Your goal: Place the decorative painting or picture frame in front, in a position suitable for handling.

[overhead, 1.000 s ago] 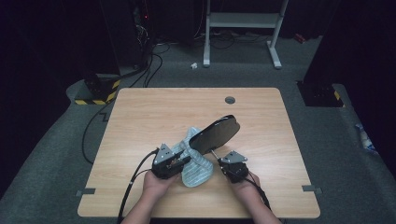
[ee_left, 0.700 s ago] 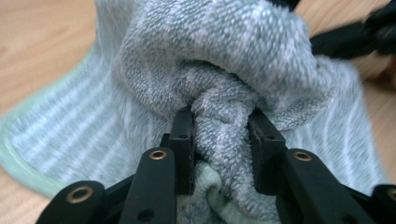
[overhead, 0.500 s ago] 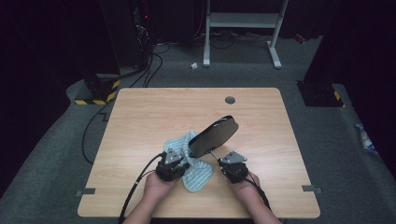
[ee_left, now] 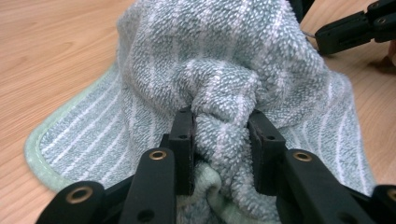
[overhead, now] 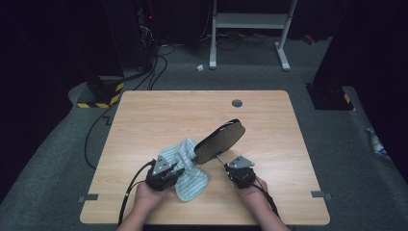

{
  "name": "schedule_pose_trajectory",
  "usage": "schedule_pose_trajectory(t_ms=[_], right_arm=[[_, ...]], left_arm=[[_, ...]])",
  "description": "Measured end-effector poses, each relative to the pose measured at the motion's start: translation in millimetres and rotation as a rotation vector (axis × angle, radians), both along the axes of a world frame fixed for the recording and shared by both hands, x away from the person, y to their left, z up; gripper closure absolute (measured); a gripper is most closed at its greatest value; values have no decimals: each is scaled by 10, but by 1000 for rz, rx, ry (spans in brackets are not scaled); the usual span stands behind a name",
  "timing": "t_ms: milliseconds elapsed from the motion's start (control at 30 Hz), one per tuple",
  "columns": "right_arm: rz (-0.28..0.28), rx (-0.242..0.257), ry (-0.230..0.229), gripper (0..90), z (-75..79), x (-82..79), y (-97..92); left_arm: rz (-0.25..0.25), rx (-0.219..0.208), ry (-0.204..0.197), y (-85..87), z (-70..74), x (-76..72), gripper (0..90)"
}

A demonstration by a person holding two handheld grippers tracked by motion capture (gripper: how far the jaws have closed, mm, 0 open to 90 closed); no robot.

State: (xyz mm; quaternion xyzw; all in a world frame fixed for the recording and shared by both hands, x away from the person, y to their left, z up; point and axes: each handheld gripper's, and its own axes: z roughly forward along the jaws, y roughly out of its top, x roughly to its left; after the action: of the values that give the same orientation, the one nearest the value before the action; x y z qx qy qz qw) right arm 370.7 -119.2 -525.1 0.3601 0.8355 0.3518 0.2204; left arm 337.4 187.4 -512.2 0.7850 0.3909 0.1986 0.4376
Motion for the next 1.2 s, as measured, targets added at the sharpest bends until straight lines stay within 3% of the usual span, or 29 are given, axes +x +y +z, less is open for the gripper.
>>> schedule_pose_trajectory(t_ms=[167, 400, 633, 867, 1200], right_arm=[[4, -14, 1, 854, -1, 11, 2], [-2, -4, 7, 846, 0, 15, -3], [-3, -2, 8, 846, 0, 17, -7], [-8, 2, 16, 844, 1, 20, -12], [-6, 2, 13, 837, 0, 23, -14]], left_arm=[[40, -20, -4, 136, -56, -35, 672], [97, -4, -15, 337, -45, -39, 672], [171, -57, -47, 597, 38, 13, 672], [216, -26, -74, 754, 134, 189, 673], [279, -2, -48, 1026, 91, 281, 672]])
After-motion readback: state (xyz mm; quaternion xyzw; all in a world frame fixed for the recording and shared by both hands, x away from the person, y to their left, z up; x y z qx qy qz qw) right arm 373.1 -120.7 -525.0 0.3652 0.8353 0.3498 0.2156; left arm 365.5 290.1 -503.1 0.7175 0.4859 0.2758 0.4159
